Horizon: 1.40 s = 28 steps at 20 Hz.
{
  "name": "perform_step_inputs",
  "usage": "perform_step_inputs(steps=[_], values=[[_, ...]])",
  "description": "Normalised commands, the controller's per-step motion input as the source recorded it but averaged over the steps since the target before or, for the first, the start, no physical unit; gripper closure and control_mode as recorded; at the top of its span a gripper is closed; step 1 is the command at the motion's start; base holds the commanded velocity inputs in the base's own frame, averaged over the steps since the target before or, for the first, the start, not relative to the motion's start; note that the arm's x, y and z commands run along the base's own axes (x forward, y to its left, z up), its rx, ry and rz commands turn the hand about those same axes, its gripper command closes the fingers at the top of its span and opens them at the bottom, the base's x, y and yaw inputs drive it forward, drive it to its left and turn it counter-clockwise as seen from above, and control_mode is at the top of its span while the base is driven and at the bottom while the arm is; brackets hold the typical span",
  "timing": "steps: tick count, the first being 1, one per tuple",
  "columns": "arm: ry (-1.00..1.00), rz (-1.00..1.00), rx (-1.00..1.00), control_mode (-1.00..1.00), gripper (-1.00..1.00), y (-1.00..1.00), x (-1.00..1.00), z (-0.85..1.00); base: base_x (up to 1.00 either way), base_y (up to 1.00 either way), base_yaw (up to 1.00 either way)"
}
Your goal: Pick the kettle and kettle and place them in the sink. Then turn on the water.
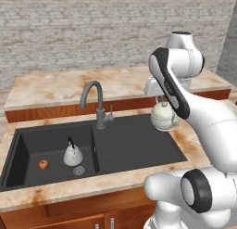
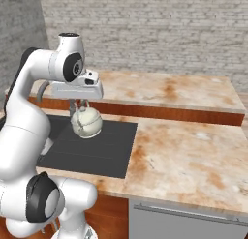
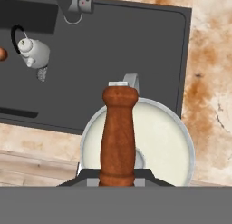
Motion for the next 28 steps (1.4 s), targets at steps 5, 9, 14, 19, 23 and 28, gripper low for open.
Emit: perform_step_inputs(steps=[5, 9, 14, 19, 23, 28], values=[[0.00, 0.00, 0.00, -1.00, 1.00, 0.64, 0.00, -0.14, 0.00, 0.00, 0.00], [0.00, 0.01, 0.00, -1.00, 1.00, 0.57, 0.00, -0.17, 0.00, 0.00, 0.00], [0.00, 0.02, 0.04, -1.00, 1.00, 0.45, 0.00, -0.09, 0.00, 0.00, 0.00], [0.00, 0.02, 0.04, -1.00, 1.00, 0.48, 0.00, -0.15, 0.00, 0.00, 0.00], [0.00, 0.01, 0.05, -1.00, 1.00, 0.48, 0.00, -0.19, 0.00, 0.00, 0.00], [0.00, 0.01, 0.04, -1.00, 1.00, 0.53, 0.00, -0.32, 0.00, 0.00, 0.00]])
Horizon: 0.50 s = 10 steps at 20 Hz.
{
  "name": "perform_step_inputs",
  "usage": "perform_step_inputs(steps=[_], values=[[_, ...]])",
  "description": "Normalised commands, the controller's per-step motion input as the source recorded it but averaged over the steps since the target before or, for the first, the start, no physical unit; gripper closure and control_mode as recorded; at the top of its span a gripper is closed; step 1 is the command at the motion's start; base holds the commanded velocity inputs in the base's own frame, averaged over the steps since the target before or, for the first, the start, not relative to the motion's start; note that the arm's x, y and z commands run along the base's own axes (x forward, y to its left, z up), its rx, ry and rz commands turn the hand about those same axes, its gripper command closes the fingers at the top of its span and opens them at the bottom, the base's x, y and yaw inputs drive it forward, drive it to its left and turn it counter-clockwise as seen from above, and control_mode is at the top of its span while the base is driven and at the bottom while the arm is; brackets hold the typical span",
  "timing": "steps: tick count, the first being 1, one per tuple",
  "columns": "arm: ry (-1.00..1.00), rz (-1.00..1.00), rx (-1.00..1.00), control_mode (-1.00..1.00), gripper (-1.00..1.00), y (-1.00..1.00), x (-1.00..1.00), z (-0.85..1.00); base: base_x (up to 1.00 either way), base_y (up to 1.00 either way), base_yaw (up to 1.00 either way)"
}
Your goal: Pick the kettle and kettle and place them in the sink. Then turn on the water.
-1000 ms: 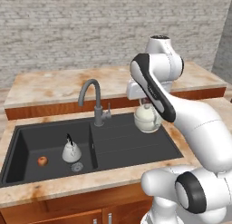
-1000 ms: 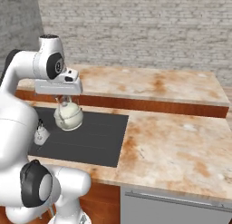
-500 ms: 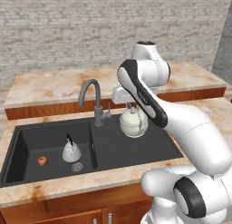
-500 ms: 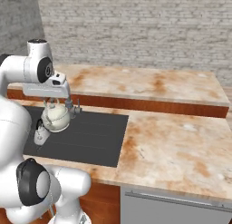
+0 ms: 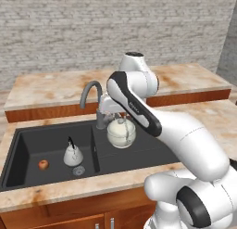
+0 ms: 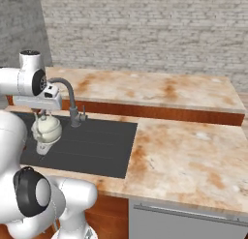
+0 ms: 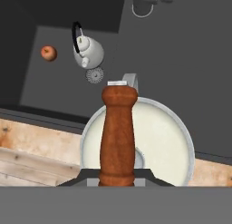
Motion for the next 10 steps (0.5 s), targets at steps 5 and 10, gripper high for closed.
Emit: perform_step_inputs(steps=[5, 10], values=[[0.00, 0.02, 0.05, -1.00, 1.00, 0.51, 0.00, -0.28, 0.00, 0.00, 0.00], [0.00, 0.00, 0.03, -1.00, 1.00, 0.63, 0.00, -0.19, 0.00, 0.00, 0.00]])
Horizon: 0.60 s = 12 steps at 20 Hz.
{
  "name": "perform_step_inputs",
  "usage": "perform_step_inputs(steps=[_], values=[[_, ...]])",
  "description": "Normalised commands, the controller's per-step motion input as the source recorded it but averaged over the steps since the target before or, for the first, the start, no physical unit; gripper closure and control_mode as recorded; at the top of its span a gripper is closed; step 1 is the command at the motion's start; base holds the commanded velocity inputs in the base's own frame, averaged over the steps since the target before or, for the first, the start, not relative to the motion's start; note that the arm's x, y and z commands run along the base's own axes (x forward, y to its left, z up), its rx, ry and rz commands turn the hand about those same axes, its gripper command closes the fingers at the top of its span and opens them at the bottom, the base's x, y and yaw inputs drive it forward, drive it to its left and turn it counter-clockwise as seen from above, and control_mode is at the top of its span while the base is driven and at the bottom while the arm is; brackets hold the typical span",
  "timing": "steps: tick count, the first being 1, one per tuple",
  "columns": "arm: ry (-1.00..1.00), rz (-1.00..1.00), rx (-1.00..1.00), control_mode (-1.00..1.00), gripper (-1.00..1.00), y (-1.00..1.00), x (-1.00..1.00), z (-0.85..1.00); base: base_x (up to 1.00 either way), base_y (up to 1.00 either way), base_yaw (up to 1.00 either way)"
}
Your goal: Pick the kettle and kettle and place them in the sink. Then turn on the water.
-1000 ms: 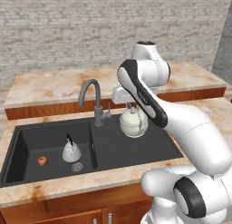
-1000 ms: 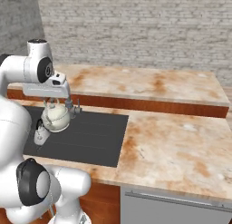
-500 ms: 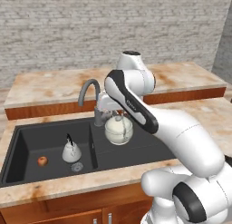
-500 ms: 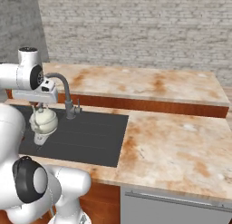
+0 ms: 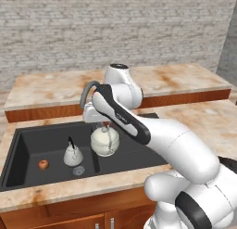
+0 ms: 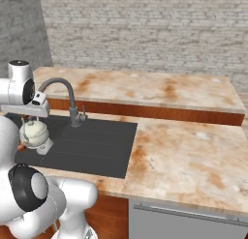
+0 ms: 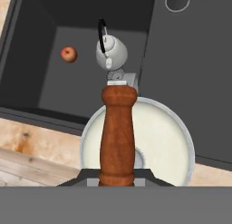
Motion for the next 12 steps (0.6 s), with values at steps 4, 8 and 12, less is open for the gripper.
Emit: perform_step_inputs(steps=[4, 8, 12], values=[[0.00, 0.00, 0.01, -1.00, 1.00, 0.70, 0.00, -0.15, 0.00, 0.00, 0.00], [0.00, 0.00, 0.01, -1.00, 1.00, 0.69, 0.01, -0.11, 0.00, 0.00, 0.00], [0.00, 0.00, 0.00, -1.00, 1.00, 0.59, 0.13, -0.11, 0.00, 0.00, 0.00]])
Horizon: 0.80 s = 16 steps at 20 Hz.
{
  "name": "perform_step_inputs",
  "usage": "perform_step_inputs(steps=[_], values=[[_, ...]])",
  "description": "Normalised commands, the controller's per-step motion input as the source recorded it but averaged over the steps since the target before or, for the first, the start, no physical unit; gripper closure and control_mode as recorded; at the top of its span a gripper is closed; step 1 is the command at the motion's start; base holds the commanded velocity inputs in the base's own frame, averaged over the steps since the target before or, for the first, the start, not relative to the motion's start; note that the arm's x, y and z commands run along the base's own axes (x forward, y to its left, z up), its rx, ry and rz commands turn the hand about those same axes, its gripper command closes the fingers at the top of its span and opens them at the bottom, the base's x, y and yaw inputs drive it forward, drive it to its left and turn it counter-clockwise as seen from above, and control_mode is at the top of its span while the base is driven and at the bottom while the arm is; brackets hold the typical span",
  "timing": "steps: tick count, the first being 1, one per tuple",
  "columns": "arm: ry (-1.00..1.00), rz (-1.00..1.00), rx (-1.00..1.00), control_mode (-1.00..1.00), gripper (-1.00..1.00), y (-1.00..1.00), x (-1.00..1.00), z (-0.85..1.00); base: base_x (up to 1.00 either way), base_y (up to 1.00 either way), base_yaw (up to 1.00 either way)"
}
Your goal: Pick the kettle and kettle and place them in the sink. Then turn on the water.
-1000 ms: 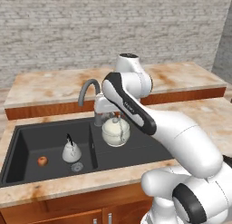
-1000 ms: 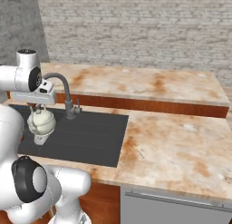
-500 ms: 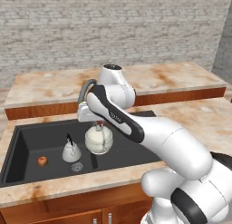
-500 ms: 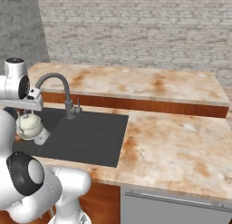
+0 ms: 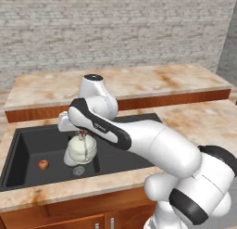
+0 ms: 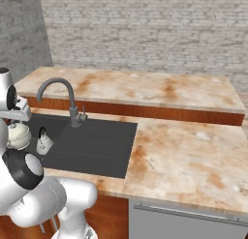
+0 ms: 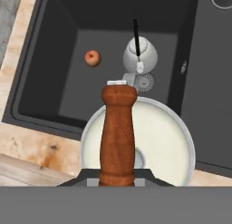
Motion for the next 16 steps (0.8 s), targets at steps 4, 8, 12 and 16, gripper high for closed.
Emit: perform_step_inputs(steps=[4, 8, 12, 16], values=[[0.00, 0.00, 0.00, -1.00, 1.00, 0.38, 0.43, -0.15, 0.00, 0.00, 0.00], [0.00, 0.00, 0.00, -1.00, 1.00, 0.51, 0.46, -0.16, 0.00, 0.00, 0.00], [0.01, 0.00, 0.00, -1.00, 1.00, 0.46, 0.21, -0.13, 0.00, 0.00, 0.00], [0.01, 0.00, 0.00, -1.00, 1.00, 0.39, 0.15, -0.19, 0.00, 0.00, 0.00]])
